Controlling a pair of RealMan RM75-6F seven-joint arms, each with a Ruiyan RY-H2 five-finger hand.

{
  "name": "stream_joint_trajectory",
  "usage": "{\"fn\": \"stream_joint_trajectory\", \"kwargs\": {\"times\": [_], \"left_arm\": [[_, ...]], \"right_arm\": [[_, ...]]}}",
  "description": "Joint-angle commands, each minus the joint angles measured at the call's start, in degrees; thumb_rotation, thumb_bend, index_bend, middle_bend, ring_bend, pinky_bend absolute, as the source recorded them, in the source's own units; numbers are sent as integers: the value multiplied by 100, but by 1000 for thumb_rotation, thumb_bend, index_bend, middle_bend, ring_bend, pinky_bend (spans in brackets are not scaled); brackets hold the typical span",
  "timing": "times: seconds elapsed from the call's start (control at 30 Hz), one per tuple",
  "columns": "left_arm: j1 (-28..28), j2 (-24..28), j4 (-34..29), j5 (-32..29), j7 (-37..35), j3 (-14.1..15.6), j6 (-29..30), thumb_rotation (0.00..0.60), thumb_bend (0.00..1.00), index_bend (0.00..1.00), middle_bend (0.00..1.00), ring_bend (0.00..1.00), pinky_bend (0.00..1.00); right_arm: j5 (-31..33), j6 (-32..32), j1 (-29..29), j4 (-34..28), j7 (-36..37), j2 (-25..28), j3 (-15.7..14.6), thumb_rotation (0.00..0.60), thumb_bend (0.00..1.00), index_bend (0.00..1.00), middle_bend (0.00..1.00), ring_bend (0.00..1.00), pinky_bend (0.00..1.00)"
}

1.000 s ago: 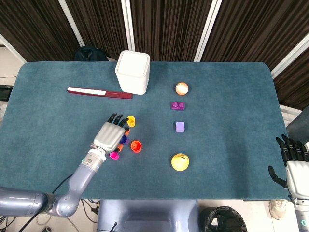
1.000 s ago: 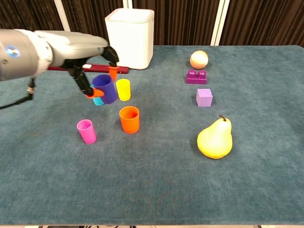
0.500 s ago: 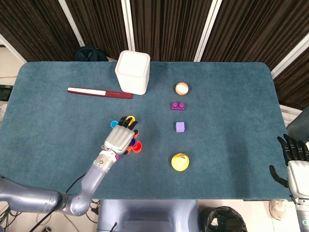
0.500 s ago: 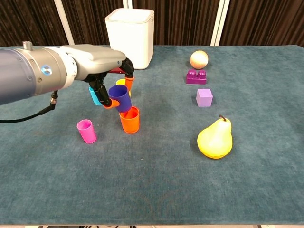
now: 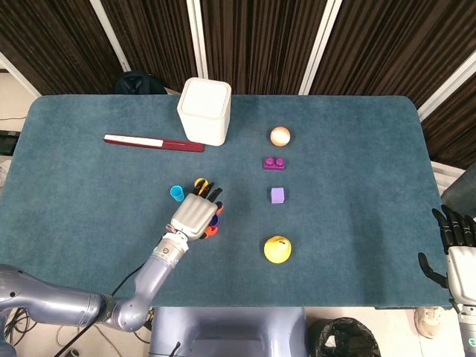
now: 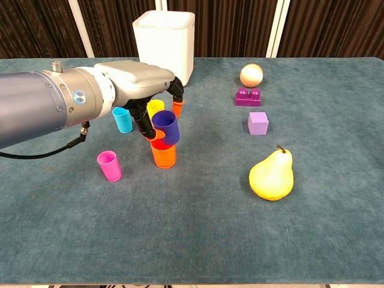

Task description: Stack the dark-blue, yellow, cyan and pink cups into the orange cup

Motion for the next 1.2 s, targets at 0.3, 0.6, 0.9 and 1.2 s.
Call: {"fn": "stream_joint_trajectory", "kwargs": {"times": [0.3, 0.6, 0.9, 1.2], "left_arm": [[-55, -63, -12, -211, 212, 78, 96, 600, 314, 490, 116, 0, 0], [-66, -96, 65, -329, 308, 170, 100, 600, 276, 282, 87, 0, 0], [-170, -62, 61, -524, 707, 212, 369, 600, 206, 60, 37, 0, 0], [-89, 247, 137, -66, 124, -214, 416, 600, 206, 122, 40, 0, 0]], "right_arm": [[33, 18, -12, 3, 18, 12, 21, 600, 424, 36, 0, 58, 0], [50, 33, -17, 4, 17, 1, 38, 600, 424, 36, 0, 58, 0], [109, 61, -31, 9, 23, 5, 77, 600, 424, 36, 0, 58, 0], [374, -156, 34, 193, -13, -84, 136, 600, 424, 36, 0, 58, 0]]}}
